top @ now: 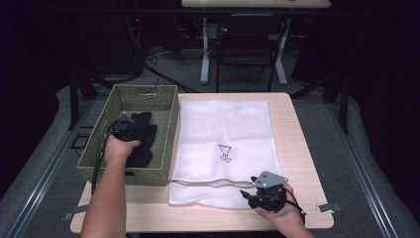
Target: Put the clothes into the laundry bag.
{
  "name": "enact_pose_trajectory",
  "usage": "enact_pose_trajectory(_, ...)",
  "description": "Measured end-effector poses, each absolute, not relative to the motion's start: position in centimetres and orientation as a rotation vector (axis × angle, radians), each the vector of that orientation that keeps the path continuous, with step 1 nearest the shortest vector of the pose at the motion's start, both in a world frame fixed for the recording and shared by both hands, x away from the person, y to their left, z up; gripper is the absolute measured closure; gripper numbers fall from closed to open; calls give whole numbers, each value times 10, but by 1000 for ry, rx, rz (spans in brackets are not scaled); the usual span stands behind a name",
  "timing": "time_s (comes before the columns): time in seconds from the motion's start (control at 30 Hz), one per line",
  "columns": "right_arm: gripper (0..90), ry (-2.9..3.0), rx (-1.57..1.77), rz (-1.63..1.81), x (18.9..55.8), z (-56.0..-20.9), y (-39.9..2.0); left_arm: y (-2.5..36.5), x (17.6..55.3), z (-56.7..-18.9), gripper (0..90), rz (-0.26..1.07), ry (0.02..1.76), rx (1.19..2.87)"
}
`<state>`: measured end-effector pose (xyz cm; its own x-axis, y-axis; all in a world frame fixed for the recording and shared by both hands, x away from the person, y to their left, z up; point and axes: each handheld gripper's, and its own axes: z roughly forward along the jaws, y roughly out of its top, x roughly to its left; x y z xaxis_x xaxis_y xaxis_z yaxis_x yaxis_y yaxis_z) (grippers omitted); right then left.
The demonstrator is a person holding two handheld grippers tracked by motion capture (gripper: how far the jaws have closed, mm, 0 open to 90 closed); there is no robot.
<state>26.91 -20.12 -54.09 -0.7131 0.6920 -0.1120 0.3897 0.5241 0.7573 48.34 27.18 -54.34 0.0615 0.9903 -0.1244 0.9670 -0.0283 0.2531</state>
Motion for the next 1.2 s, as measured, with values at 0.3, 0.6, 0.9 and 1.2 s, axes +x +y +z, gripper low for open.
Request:
enact_pose_trajectory(0.3,407,2366,887,1030,269,-541,-201,271,483,-543,463,125,1986,2066)
enact_pose_trajectory(0.6,407,2367,887,1031,269,-541,-201,271,483,-541,629,125,1987,2050)
enact_pose_trajectory(0.9,407,2367,888,1031,269,-541,-201,270,483,-540,686,121,1982,2056)
enact_pose_trajectory(1.2,407,2365,891,1032,269,-541,-201,270,482,-537,710,112,1971,2052)
